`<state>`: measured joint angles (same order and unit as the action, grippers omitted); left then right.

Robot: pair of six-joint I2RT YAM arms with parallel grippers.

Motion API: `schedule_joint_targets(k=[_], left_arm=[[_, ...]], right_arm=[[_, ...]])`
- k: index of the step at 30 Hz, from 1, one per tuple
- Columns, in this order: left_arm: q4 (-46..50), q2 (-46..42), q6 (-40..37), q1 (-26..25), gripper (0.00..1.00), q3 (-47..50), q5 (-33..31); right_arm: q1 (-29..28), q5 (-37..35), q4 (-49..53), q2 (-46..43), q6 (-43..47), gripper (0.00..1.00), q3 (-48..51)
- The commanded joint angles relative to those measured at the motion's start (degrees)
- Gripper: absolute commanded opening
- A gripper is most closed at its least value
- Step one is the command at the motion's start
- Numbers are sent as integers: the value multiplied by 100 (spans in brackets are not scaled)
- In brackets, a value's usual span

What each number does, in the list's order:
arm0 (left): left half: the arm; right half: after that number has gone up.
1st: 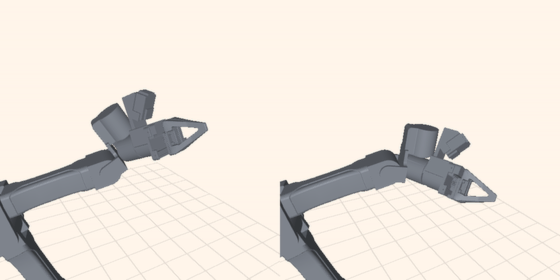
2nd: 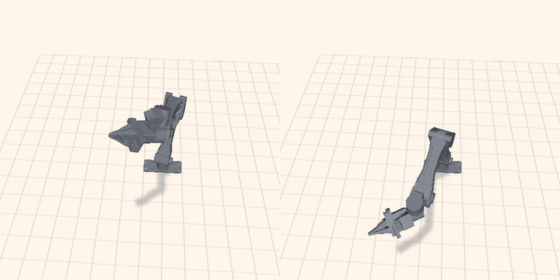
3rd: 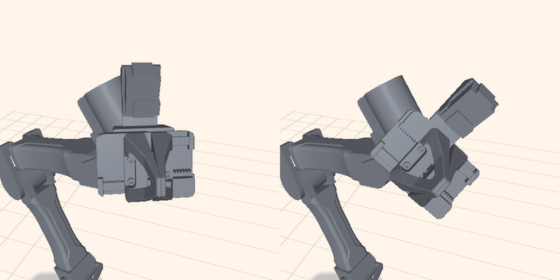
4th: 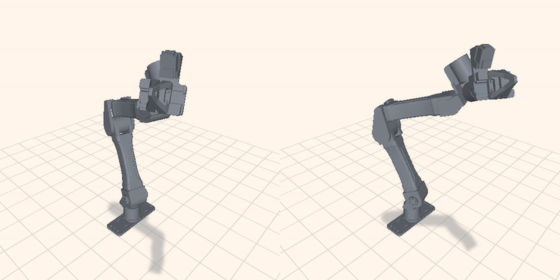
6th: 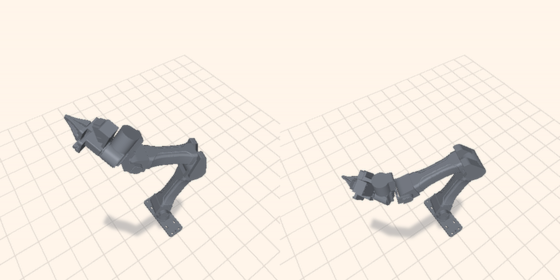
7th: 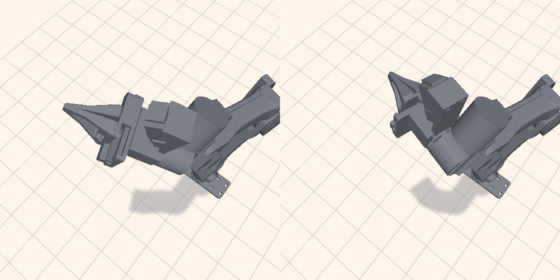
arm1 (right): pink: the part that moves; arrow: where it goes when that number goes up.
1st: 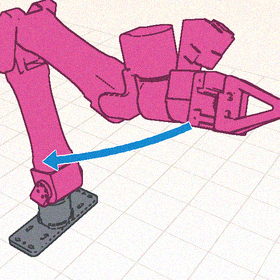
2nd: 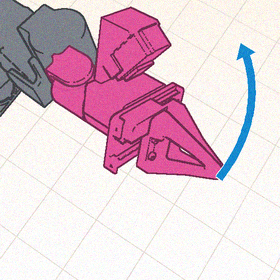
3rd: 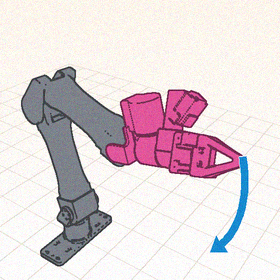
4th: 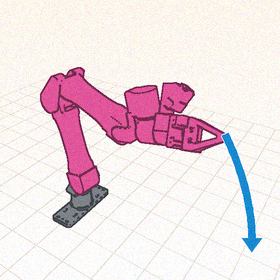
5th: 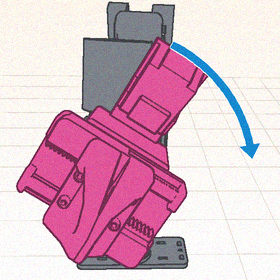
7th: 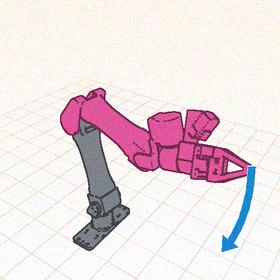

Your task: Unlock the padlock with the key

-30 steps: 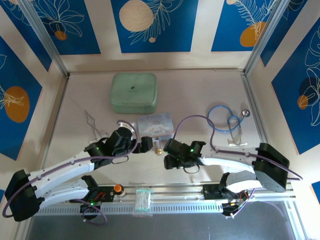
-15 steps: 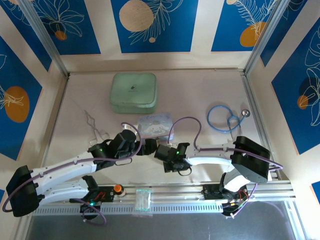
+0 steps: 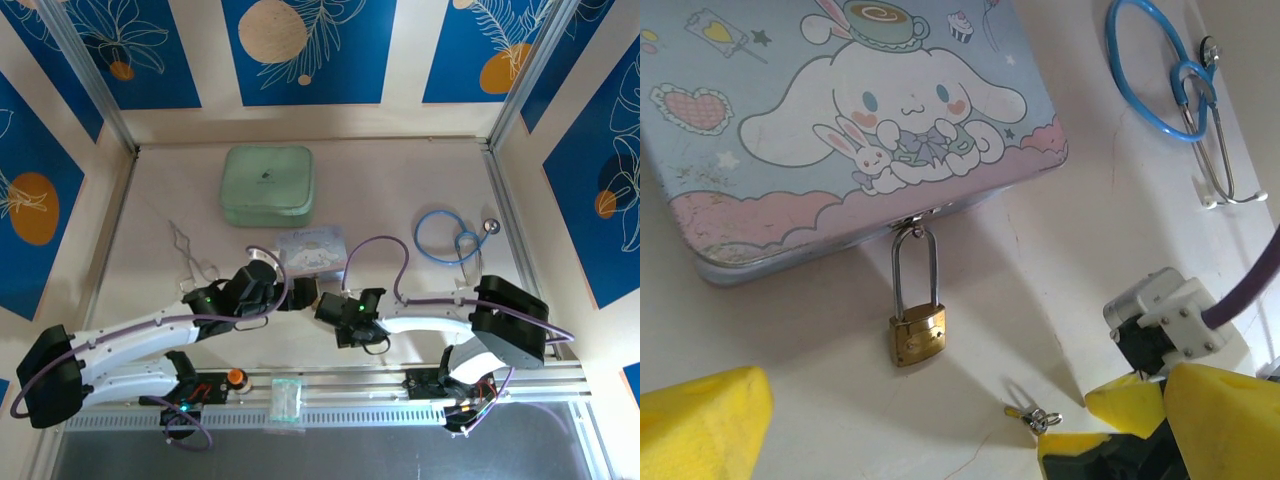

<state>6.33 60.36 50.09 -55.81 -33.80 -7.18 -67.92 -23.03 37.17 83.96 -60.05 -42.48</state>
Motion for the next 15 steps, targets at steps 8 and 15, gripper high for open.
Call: schedule_joint_targets(k=[8, 15], left_arm=[[-211, 47, 196, -70, 100, 126, -11], [-294, 26, 308, -70, 100, 189, -38]], right_arm=[[283, 452, -872, -271, 790, 54, 164], [487, 386, -862, -441, 1037, 53, 368]])
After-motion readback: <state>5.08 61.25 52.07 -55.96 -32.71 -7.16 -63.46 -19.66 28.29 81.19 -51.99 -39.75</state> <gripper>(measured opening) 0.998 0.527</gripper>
